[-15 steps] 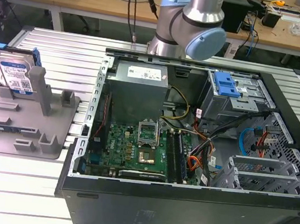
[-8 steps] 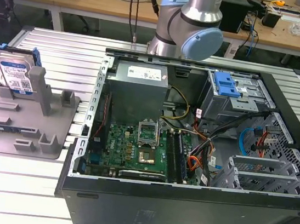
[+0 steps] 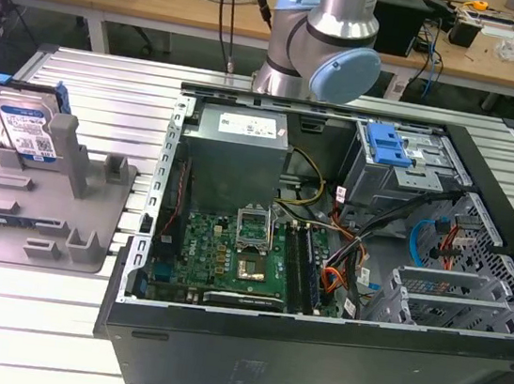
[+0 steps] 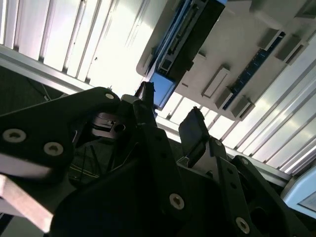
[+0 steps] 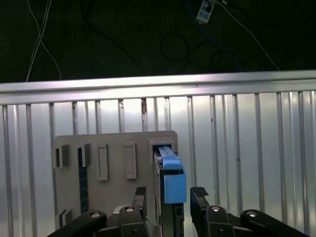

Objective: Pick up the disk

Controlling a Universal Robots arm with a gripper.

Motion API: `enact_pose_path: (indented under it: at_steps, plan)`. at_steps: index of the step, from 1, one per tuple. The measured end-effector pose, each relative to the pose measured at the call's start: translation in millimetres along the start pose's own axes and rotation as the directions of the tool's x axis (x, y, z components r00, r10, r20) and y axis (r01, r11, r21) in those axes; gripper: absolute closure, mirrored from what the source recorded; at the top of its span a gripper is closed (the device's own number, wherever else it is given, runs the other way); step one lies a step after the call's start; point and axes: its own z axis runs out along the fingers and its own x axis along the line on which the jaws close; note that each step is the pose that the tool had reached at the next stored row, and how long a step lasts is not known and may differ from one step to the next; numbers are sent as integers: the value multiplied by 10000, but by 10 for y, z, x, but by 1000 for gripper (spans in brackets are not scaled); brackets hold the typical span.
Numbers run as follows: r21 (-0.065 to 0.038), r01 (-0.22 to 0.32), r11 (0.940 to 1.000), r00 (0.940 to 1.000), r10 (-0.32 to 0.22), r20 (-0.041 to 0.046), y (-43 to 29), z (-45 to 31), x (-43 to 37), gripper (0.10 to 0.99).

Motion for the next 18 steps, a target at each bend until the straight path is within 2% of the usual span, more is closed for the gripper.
enact_pose_path:
  at_steps: [8, 12, 18]
  plan:
    - [1, 0, 10000, 10000, 0, 1, -35, 33, -2, 604]
    - [-1, 0, 10000, 10000, 0, 0, -41, 73, -2, 604]
    - [0, 1, 10000, 10000, -1, 0, -41, 116, -39, 604]
